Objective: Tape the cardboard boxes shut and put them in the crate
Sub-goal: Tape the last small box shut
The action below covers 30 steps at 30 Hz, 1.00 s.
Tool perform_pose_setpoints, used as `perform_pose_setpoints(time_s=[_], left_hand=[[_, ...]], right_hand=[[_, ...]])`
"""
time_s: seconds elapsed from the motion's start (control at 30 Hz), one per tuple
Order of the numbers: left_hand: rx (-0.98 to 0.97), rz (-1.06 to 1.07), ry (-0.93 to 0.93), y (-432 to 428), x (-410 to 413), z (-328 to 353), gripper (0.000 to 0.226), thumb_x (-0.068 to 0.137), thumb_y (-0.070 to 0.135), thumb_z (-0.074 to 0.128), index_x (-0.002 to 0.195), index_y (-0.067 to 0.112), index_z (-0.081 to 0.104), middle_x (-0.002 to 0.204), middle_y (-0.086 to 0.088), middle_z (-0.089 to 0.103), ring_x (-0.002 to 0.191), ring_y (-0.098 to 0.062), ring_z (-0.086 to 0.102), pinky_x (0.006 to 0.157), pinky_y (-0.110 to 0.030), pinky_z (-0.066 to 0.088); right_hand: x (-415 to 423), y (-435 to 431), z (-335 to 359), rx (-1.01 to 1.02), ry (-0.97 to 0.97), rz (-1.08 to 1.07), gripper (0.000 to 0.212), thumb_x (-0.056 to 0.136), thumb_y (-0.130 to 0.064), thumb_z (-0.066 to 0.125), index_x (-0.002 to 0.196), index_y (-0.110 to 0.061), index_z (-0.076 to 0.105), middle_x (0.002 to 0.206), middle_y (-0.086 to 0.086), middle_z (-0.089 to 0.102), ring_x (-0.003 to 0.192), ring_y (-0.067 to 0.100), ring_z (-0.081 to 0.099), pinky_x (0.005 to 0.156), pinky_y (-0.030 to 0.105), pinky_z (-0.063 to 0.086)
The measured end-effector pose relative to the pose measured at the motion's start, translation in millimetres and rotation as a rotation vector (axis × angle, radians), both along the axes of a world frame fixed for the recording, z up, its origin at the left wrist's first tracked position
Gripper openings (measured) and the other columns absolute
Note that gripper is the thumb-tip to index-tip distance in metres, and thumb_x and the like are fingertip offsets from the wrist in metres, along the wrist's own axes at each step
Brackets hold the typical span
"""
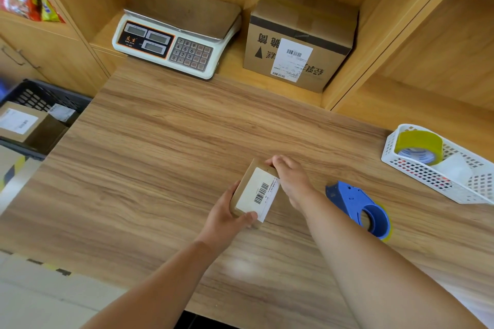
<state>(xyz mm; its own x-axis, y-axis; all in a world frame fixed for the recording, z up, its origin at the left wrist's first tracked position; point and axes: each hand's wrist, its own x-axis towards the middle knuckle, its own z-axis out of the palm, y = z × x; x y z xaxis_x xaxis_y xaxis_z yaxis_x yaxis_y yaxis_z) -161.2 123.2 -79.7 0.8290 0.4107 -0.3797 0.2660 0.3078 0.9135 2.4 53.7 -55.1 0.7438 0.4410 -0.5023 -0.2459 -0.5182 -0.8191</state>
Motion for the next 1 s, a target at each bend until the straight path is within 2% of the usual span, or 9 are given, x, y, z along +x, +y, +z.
perform_pose_setpoints(time_s=[0.17, 0.27, 0.37, 0.5, 0.6, 0.7, 0.77, 0.87, 1.0], left_hand=[[0.01, -0.035, -0.001, 2.4, -2.5, 0.6, 0.08, 0.062, 0.038, 0.073, 0.136, 0.023, 0.043, 0.111, 0.001, 0.067, 0.095, -0.006, 0.065, 0.07, -0.017, 0.051], [0.036, -0.056, 0.006, 3.5, -2.7, 0.0, 0.079, 0.066, 0.042, 0.07, 0.137, 0.025, 0.042, 0.115, 0.001, 0.065, 0.101, -0.005, 0.063, 0.073, -0.016, 0.05], [0.093, -0.068, 0.021, 4.2, -2.9, 0.4, 0.062, 0.072, 0.04, 0.066, 0.129, 0.034, 0.044, 0.114, 0.008, 0.066, 0.104, -0.001, 0.061, 0.079, -0.014, 0.047], [0.173, -0.124, 0.059, 7.1, -5.8, 3.2, 0.053, 0.085, 0.027, 0.058, 0.13, 0.043, 0.036, 0.12, 0.013, 0.061, 0.108, 0.004, 0.056, 0.084, -0.011, 0.042], [0.216, -0.144, 0.091, 9.8, -6.6, 5.4, 0.055, 0.083, 0.026, 0.062, 0.128, 0.048, 0.04, 0.113, 0.018, 0.064, 0.101, 0.001, 0.06, 0.082, -0.017, 0.047], [0.213, -0.05, 0.117, 11.9, 1.7, 14.0, 0.059, 0.074, 0.029, 0.066, 0.129, 0.034, 0.047, 0.107, 0.019, 0.066, 0.097, 0.003, 0.063, 0.084, -0.024, 0.052], [0.159, 0.025, 0.081, 12.5, 11.7, 23.1, 0.047, 0.083, 0.021, 0.067, 0.127, 0.026, 0.05, 0.112, 0.015, 0.065, 0.099, 0.005, 0.062, 0.083, -0.019, 0.05], [0.14, 0.122, 0.029, 15.4, 26.5, 37.1, 0.036, 0.092, 0.016, 0.061, 0.125, 0.025, 0.051, 0.12, 0.012, 0.059, 0.11, 0.003, 0.055, 0.081, -0.008, 0.044], [0.202, -0.059, 0.051, 21.6, 32.6, 50.7, 0.072, 0.086, 0.015, 0.069, 0.146, 0.026, 0.031, 0.134, 0.013, 0.045, 0.117, 0.002, 0.048, 0.086, -0.008, 0.043]], right_hand=[[-12.5, -18.7, -8.1, 0.008, -0.035, 0.095, 0.035, 0.082, -0.03, 0.074, 0.113, -0.017, 0.062, 0.099, -0.007, 0.069, 0.089, 0.006, 0.065, 0.073, 0.017, 0.048], [-14.1, -19.4, -7.7, -0.038, -0.103, 0.136, 0.043, 0.082, -0.03, 0.074, 0.12, -0.02, 0.057, 0.104, -0.011, 0.065, 0.089, 0.001, 0.062, 0.075, 0.013, 0.046], [-14.2, -18.6, -6.4, -0.081, -0.16, 0.139, 0.05, 0.087, -0.032, 0.068, 0.132, -0.014, 0.053, 0.117, -0.008, 0.056, 0.105, 0.008, 0.055, 0.087, 0.021, 0.041], [-17.8, -19.3, -4.3, -0.078, -0.158, 0.119, 0.047, 0.089, -0.033, 0.065, 0.131, -0.013, 0.055, 0.13, 0.003, 0.059, 0.117, 0.017, 0.056, 0.101, 0.034, 0.044], [-20.0, -20.0, 6.2, -0.061, -0.206, 0.112, 0.048, 0.089, -0.03, 0.066, 0.132, -0.011, 0.055, 0.13, 0.003, 0.057, 0.116, 0.013, 0.055, 0.097, 0.026, 0.043], [-22.0, -21.5, 17.7, 0.01, -0.32, 0.139, 0.044, 0.086, -0.027, 0.07, 0.128, -0.015, 0.06, 0.129, -0.001, 0.06, 0.116, 0.008, 0.055, 0.101, 0.026, 0.043], [-23.7, -24.4, 21.5, 0.051, -0.404, 0.172, 0.045, 0.083, -0.023, 0.073, 0.126, -0.018, 0.062, 0.134, -0.009, 0.053, 0.128, 0.003, 0.045, 0.109, 0.019, 0.033], [-30.0, -30.5, 25.6, 0.04, -0.569, 0.223, 0.048, 0.079, -0.022, 0.076, 0.125, -0.014, 0.062, 0.129, -0.017, 0.045, 0.132, 0.0, 0.036, 0.107, 0.005, 0.021], [-44.2, -41.7, 21.0, 0.012, -0.664, 0.308, 0.042, 0.075, -0.025, 0.079, 0.113, -0.011, 0.068, 0.138, -0.007, 0.045, 0.133, 0.004, 0.033, 0.108, 0.013, 0.021]])
